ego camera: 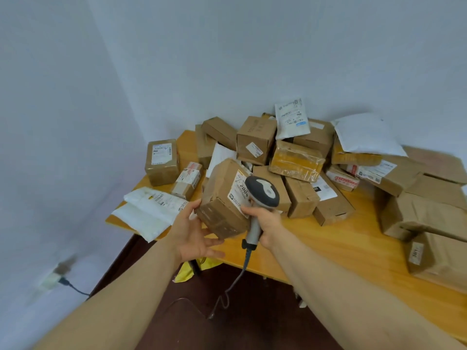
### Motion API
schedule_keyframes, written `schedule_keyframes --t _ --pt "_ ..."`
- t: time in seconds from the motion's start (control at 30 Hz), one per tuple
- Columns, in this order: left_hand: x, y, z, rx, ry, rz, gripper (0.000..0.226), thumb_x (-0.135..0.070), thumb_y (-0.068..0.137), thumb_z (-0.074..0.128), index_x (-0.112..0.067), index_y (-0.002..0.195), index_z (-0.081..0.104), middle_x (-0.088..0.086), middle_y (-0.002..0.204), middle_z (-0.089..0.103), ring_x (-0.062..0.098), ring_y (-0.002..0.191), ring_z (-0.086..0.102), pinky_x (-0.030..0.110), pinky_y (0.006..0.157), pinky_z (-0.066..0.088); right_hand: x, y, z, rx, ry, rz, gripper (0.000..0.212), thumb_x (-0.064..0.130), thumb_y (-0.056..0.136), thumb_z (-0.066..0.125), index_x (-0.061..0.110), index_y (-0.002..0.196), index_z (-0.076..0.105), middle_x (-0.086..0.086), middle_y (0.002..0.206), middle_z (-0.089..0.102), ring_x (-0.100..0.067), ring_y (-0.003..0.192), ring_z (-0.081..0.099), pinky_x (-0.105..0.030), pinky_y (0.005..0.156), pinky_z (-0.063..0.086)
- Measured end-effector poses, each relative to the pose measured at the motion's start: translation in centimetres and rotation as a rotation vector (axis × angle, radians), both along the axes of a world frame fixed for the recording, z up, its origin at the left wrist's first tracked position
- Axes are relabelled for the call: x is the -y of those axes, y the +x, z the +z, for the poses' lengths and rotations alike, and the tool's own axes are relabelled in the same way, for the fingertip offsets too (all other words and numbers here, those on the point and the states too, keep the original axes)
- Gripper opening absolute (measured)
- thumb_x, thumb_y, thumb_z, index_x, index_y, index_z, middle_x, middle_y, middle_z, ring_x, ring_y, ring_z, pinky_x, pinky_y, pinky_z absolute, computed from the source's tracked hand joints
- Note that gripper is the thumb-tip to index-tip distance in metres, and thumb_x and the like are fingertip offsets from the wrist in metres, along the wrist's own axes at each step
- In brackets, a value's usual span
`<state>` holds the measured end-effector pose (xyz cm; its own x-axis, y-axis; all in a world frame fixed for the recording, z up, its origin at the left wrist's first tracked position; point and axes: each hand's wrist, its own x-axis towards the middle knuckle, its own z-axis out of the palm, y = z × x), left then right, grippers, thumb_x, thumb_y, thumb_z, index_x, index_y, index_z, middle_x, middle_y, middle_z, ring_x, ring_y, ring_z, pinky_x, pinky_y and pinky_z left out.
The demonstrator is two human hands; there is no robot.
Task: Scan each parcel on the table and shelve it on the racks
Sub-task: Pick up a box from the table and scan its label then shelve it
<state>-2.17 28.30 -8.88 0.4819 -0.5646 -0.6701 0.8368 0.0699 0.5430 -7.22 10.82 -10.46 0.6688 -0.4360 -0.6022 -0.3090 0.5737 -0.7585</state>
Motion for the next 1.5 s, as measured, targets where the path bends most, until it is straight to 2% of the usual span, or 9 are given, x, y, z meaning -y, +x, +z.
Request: schedule_keyframes --t 0.17,0.23,0.33,0.47,0.63,0.9,1.17,1.33,1.5 --pt "-0.6 0.1 2.0 0.082 0.018 0.196 0.023 -0.034 0.093 0.055 -0.018 0.109 0.062 0.011 0.116 0.056 0.027 0.102 0.057 0.046 0.098 0.043 -0.5 -0.1 0.4 0.063 -0.109 -0.044 0.038 -0.006 0.067 0.082 0.007 0.098 0.063 -0.013 0.111 0.067 -0.033 0.104 0.062 -0.052 0.092 0.052" --pt "-0.3 -0.4 2.7 0.176 0.046 0.118 0.033 -0.043 0.085 0.064 -0.025 0.113 0.059 0.006 0.117 0.056 0.025 0.108 0.056 0.045 0.099 0.043 -1.1 -0.2 0.6 0.093 -0.107 -0.062 0.033 -0.008 0.068 0.080 0.010 0.090 0.063 -0.011 0.107 0.068 -0.031 0.101 0.062 -0.049 0.091 0.053" --pt "0.7 -1.2 1.9 0.452 0.285 0.091 0.072 -0.024 0.072 0.081 -0.026 0.132 0.041 -0.001 0.122 0.056 0.018 0.106 0.056 0.037 0.084 0.048 -1.9 -0.3 0.7 0.122 -0.131 -0.017 0.029 -0.008 0.071 0.079 0.011 0.085 0.062 -0.012 0.099 0.068 -0.030 0.093 0.063 -0.042 0.080 0.054" --pt "-1.1 0.1 3.3 0.412 0.228 0.242 0.061 -0.005 0.080 0.067 -0.029 0.131 0.044 0.008 0.121 0.058 0.024 0.103 0.058 0.038 0.076 0.052 -0.3 -0.8 1.2 0.139 -0.115 0.010 0.029 0.000 0.078 0.076 0.008 0.102 0.062 -0.010 0.097 0.069 -0.021 0.076 0.066 -0.033 0.066 0.049" --pt "-5.4 2.2 5.2 0.393 0.218 0.041 0.075 -0.021 0.054 0.066 -0.025 0.127 0.053 0.010 0.117 0.064 0.027 0.102 0.059 0.045 0.081 0.052 2.1 -1.5 2.3 0.171 0.054 -0.010 0.032 0.020 0.076 0.079 0.009 0.102 0.065 -0.013 0.092 0.069 -0.026 0.080 0.067 -0.034 0.065 0.051" --pt "-6.1 2.5 6.8 0.438 0.209 -0.046 0.051 -0.023 0.056 0.056 -0.022 0.107 0.061 0.005 0.100 0.069 0.025 0.093 0.060 0.042 0.081 0.048 0.8 -2.5 2.5 0.197 0.228 0.112 0.076 0.049 0.051 0.080 0.012 0.115 0.062 -0.012 0.100 0.068 -0.031 0.089 0.065 -0.039 0.064 0.057" --pt "-6.8 3.1 7.1 0.487 0.231 -0.072 0.060 -0.017 0.054 0.061 -0.020 0.114 0.056 0.007 0.104 0.069 0.025 0.097 0.063 0.042 0.080 0.051 0.8 -2.7 3.3 0.252 0.200 0.168 0.060 0.033 0.060 0.080 0.013 0.113 0.062 -0.012 0.101 0.070 -0.032 0.088 0.067 -0.042 0.062 0.059" --pt "-8.3 3.4 8.5 0.484 0.432 -0.421 0.086 -0.036 0.039 0.088 -0.018 0.119 0.062 0.007 0.117 0.069 0.024 0.110 0.062 0.049 0.101 0.045 1.6 -2.2 4.5 0.231 0.157 0.201 0.048 0.023 0.059 0.079 0.010 0.101 0.062 -0.010 0.084 0.069 -0.024 0.078 0.064 -0.038 0.074 0.055" --pt "-6.0 2.7 10.3 0.503 0.520 -0.679 0.083 -0.039 0.049 0.086 -0.018 0.124 0.059 0.004 0.115 0.071 0.021 0.109 0.066 0.043 0.095 0.051 0.9 -1.6 6.0 0.222 0.109 0.338 0.024 0.024 0.073 0.073 0.014 0.094 0.064 -0.004 0.073 0.069 -0.018 0.066 0.062 -0.029 0.057 0.052"
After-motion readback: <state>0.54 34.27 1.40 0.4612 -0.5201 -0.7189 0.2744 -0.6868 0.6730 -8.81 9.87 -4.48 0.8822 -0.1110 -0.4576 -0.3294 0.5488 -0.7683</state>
